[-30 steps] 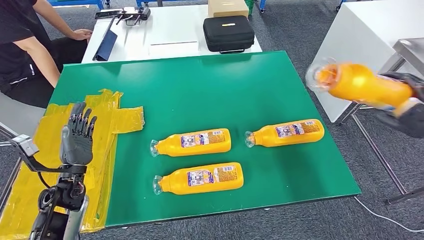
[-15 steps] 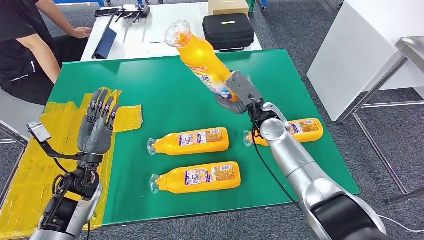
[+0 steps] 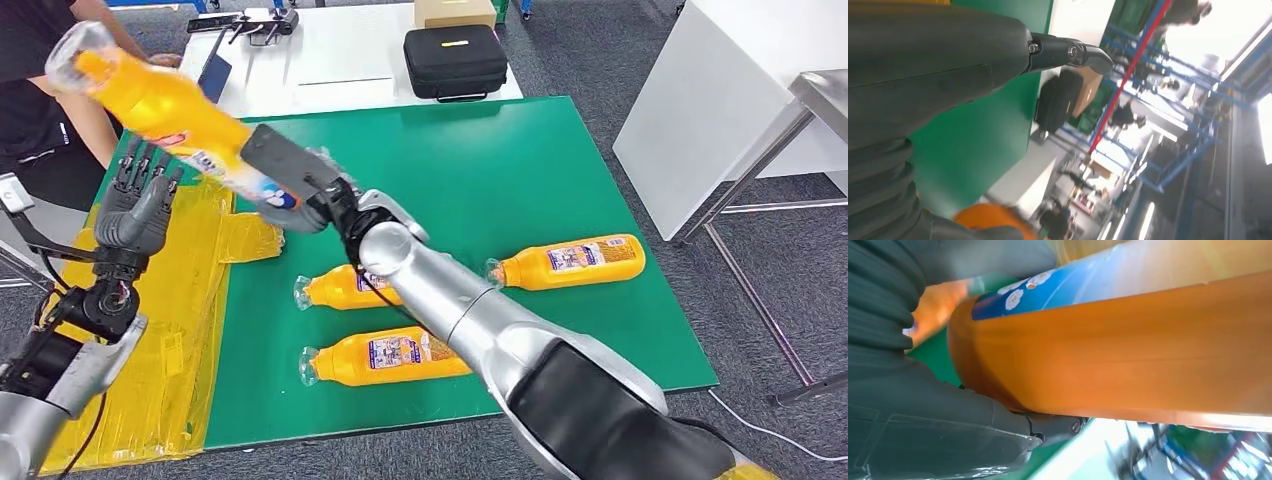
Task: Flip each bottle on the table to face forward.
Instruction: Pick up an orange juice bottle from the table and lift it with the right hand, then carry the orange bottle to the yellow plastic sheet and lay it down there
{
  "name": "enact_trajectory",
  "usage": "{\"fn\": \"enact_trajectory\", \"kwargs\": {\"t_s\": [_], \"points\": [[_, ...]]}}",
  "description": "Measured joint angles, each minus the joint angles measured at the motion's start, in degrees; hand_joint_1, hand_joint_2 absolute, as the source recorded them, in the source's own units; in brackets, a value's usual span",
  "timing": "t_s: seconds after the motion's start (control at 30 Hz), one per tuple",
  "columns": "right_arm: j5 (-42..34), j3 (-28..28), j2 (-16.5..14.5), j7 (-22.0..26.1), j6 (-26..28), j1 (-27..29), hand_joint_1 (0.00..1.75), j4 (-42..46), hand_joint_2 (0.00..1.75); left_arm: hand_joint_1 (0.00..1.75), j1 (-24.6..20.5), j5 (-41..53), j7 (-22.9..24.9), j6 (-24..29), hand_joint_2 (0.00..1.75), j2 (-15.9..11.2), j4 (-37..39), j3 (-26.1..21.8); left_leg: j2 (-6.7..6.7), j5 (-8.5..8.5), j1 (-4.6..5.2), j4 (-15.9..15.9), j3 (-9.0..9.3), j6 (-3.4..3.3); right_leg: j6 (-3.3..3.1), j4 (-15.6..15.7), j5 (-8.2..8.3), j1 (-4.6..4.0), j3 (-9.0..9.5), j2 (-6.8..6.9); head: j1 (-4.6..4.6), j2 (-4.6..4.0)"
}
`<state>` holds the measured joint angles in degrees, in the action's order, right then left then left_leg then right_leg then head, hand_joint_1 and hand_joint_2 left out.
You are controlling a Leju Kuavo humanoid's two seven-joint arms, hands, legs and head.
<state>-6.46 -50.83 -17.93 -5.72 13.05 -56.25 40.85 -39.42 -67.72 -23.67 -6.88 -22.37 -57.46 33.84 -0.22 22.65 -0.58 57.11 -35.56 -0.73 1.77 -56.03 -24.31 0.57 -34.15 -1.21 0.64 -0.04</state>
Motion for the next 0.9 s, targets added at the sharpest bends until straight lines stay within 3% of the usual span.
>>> {"fn": "enact_trajectory", "kwargs": {"t_s": [0.17, 0.37, 0.67, 0.9], "points": [[-8.32, -14.8, -1.73, -3.05, 3.58, -0.23, 1.75, -0.11, 1.75, 0.0, -2.11, -4.78, -1.74, 2.97, 1.75, -5.03, -0.98, 6.78, -0.03, 0.0, 0.0, 0.0, -0.03, 0.0, -0.03, 0.01, -0.02, 0.01, -0.01, 0.02, -0.01, 0.0], [-13.4, -26.38, -1.96, -4.25, 4.12, -0.43, 1.75, -1.76, 1.75, 0.0, -2.31, -7.71, -3.04, 4.95, 1.75, -11.1, -5.52, 10.55, -0.04, 0.0, 0.02, 0.0, -0.05, 0.0, -0.03, 0.03, -0.02, 0.02, -0.01, 0.03, -0.02, 0.0], [-18.12, -31.05, -1.53, -2.39, 4.89, -4.31, 1.75, -9.44, 1.75, 0.0, 4.22, -9.42, -5.04, 3.72, 1.75, -20.64, -15.6, 11.24, -0.09, -0.01, 0.04, 0.01, -0.08, 0.01, -0.05, 0.03, -0.01, 0.02, -0.06, 0.12, -0.05, 0.0], [-24.73, -29.92, -0.61, 4.04, 12.83, -8.89, 1.75, -12.49, 1.75, 0.0, 9.93, -9.25, -5.25, 3.76, 1.75, -24.89, -20.1, 9.02, -0.03, -0.01, 0.04, 0.01, -0.09, 0.01, -0.05, 0.03, 0.0, 0.02, -0.08, 0.1, -0.05, 0.0]]}}
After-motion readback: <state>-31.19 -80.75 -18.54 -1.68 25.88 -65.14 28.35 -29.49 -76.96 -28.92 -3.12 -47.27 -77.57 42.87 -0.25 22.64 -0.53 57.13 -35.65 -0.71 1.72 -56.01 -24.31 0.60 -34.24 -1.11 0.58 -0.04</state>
